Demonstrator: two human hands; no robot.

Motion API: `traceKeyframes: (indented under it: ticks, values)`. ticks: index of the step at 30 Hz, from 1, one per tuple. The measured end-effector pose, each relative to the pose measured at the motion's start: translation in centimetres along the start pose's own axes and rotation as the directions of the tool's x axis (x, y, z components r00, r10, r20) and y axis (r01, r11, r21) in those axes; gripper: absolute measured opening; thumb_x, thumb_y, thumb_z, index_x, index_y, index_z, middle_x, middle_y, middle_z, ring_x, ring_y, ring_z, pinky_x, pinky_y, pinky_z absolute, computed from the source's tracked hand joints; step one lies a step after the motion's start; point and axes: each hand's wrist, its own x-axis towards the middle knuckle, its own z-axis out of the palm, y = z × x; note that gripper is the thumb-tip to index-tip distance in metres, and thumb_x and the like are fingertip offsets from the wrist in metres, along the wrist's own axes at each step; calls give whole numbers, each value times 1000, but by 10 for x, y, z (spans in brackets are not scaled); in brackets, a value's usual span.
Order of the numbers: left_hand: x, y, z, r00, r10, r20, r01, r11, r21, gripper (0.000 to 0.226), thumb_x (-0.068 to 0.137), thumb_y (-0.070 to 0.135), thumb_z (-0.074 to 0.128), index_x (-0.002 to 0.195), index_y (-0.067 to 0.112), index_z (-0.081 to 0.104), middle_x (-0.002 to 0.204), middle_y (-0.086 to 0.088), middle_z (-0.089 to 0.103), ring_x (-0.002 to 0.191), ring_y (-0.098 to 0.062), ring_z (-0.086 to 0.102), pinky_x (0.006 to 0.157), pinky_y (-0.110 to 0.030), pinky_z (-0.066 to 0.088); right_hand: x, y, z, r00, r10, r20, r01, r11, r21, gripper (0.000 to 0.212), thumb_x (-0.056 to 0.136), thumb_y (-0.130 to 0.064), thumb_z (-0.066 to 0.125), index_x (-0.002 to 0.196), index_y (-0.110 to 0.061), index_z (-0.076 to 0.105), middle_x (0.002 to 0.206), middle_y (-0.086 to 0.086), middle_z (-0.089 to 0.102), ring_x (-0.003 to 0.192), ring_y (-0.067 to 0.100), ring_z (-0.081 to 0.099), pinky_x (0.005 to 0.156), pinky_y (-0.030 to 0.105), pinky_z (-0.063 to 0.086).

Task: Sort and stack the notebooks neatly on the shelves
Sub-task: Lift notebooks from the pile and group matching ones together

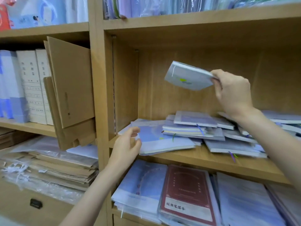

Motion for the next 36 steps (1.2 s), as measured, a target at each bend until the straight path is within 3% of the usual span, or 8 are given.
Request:
traceKeyframes:
  ticks: [2,4,7,13,18,24,30,36]
  values:
    - [1,2,10,998,1,69,-5,999,50,36,90,9,53,126,11,51,124,2,56,120,-13,49,90,-14,31,-15,25,0,976,22,217,-2,996,-94,23,90,-15,46,101,-6,65,85,20,67,73,43,63,61,46,52]
    - [0,0,18,990,-16,142,1,995,104,43,89,18,58,130,11,47,132,-1,51,125,-16,45,95,-19,32,-39,41,9,774,82,628,98,964,-246,23,93,-14,47,109,-14,64,95,16,67,87,37,64,71,41,52]
    - [-4,-7,21,974,-8,226,-29,987,160,56,84,32,67,132,17,44,133,4,46,127,-14,39,96,-19,29,-63,49,12,534,164,829,96,963,-252,27,95,-15,46,118,-13,60,102,17,67,97,35,62,75,39,51]
    - [-4,-14,24,986,-31,164,2,984,176,67,78,31,73,135,16,41,137,4,44,129,-16,36,97,-17,26,-49,12,13,598,-11,801,-101,991,89,48,90,-32,59,133,-11,50,130,10,56,123,27,47,100,33,36]
    - [-10,-7,22,982,-188,0,186,974,-126,79,67,18,82,133,21,39,121,17,51,115,-2,48,92,-8,36,-50,-46,47,490,-318,812,40,938,344,62,87,-35,63,140,-15,38,139,5,44,130,23,36,103,28,25]
    - [-1,-11,12,922,-367,125,387,893,-231,86,72,15,78,142,11,29,134,-2,48,112,-8,50,90,-19,42,-59,-66,82,400,-321,858,430,893,134,59,92,-17,47,145,-30,23,152,1,25,138,22,24,114,49,7]
    - [2,-13,-2,721,-568,396,602,232,-764,19,90,13,57,104,0,59,92,-11,72,90,-17,66,84,-26,54,-69,-67,85,456,-327,828,439,892,110,50,92,-9,41,138,-24,30,142,-2,37,129,21,36,109,45,17]
    - [28,9,8,672,-581,458,655,178,-734,34,91,-4,49,125,-6,48,115,-22,62,90,-24,65,62,-29,59,-73,-67,69,518,-360,776,62,920,386,41,95,-19,47,135,-21,41,144,-5,39,134,12,32,113,38,10]
